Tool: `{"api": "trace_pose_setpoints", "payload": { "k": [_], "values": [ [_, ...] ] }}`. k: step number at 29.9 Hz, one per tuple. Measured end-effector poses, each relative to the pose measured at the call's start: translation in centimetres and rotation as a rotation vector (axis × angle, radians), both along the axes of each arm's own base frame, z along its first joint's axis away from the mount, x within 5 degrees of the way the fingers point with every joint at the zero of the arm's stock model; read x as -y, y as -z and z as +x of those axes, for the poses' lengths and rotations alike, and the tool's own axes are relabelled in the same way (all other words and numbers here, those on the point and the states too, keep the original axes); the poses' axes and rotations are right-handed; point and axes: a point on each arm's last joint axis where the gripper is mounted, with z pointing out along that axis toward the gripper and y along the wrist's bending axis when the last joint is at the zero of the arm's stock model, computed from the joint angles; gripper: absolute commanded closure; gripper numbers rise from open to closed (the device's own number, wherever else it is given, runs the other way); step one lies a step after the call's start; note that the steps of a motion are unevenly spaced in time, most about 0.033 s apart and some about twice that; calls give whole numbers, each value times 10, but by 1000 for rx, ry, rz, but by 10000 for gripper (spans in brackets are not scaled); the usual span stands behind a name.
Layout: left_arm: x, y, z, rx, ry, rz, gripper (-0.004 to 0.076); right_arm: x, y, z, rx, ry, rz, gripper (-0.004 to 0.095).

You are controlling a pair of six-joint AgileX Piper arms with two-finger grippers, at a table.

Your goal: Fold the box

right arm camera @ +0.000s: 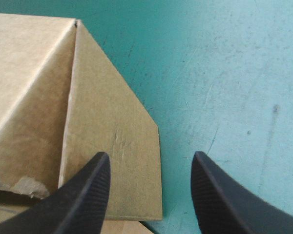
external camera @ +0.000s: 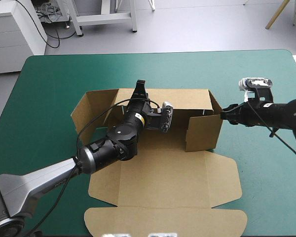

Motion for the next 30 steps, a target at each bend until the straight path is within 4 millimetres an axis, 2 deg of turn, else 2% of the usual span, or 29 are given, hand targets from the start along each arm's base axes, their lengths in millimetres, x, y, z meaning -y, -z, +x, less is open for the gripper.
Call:
{"api": "trace_pose_setpoints", "payload": {
  "k": [6,11,16,22,30],
  "values": [
    [0,0,0,-2,-1,-1,734,-8,11,-24,104,-64,25,451],
    [0,0,0,-1,0,0,734,-12,18,-34,175,-134,10,470],
    [0,0,0,-1,1,-1,734,-17,20,-37,233,-249,-31,477],
    [0,0,0,-2,2,-2,734,-18,19,-37,272,-292,-55,447],
    [0,0,0,-2,2,-2,734,-25,27,-34,234,-341,-86,422]
  ]
}}
